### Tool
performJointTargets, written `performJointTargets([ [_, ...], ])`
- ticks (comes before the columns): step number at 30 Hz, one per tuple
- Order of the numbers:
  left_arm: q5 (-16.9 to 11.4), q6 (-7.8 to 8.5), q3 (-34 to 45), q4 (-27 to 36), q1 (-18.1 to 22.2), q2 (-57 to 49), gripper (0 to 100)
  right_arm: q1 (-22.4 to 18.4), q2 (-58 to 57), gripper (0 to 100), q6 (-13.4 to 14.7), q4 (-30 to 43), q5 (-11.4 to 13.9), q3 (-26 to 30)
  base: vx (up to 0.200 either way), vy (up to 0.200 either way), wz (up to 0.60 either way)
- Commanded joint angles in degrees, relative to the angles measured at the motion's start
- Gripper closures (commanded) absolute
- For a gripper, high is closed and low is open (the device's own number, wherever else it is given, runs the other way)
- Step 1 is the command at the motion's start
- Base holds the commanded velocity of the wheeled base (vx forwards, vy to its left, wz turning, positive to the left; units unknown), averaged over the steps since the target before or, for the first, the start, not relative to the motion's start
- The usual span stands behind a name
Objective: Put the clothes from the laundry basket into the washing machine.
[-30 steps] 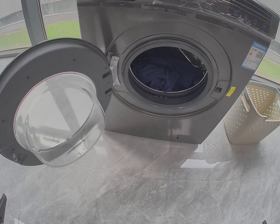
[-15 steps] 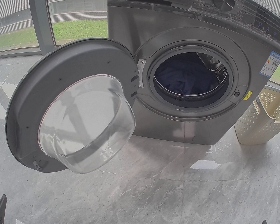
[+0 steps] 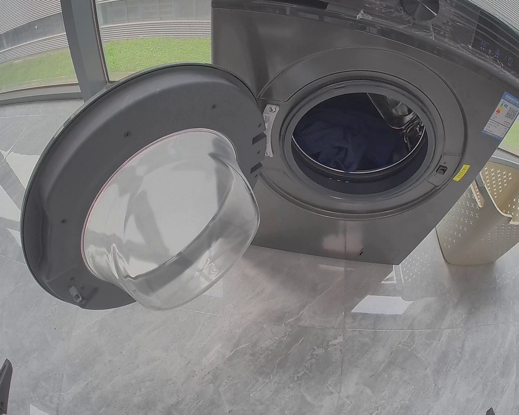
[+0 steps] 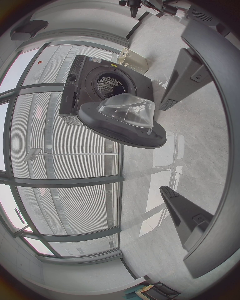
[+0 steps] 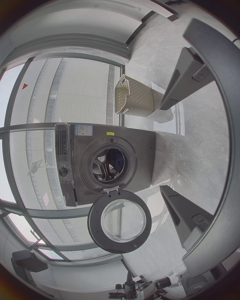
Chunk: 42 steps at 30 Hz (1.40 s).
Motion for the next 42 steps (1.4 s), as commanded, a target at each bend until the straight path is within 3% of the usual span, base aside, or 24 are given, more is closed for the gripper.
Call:
performJointTargets([
  [1, -0.09, 0.4, 1.01, 0.0, 0.09, -0.35, 0, 0.0, -0.55, 0, -0.04, -0.02, 0.03, 1.01, 0.0, 0.0, 0.0],
  [6, -0.18, 1.45, 1.01, -0.09, 0.18, -0.35, 0, 0.0, -0.55, 0, 0.14, -0.02, -0.05, 1.01, 0.0, 0.0, 0.0],
  [11, -0.7, -0.13, -6.11, -2.99, 0.18, 2.2, 0, 0.0, -0.55, 0, 0.05, -0.02, -0.05, 1.01, 0.0, 0.0, 0.0],
  [15, -2.81, -0.22, -12.17, -3.87, -0.53, 12.74, 0, 0.0, -0.55, 0, 0.14, -0.02, -0.05, 1.01, 0.0, 0.0, 0.0],
  [17, -6.15, -0.57, -14.72, -6.07, -1.32, 21.09, 0, 0.0, -0.55, 0, 0.23, -0.02, -0.05, 1.01, 0.0, 0.0, 0.0],
  [19, -7.38, -0.66, -16.04, -7.91, -1.23, 25.49, 0, 0.0, -0.55, 0, 0.23, -0.02, -0.05, 1.01, 0.0, 0.0, 0.0],
  [31, -11.69, -0.48, -26.85, -18.46, -0.97, 50.18, 0, 0.0, -0.55, 0, 0.32, -0.02, -0.05, 1.01, 0.0, 0.0, 0.0],
  [42, -14.59, -0.48, -29.05, -27.87, -0.53, 63.46, 0, 0.0, -0.55, 0, 0.32, -0.02, -0.05, 1.01, 0.0, 0.0, 0.0],
])
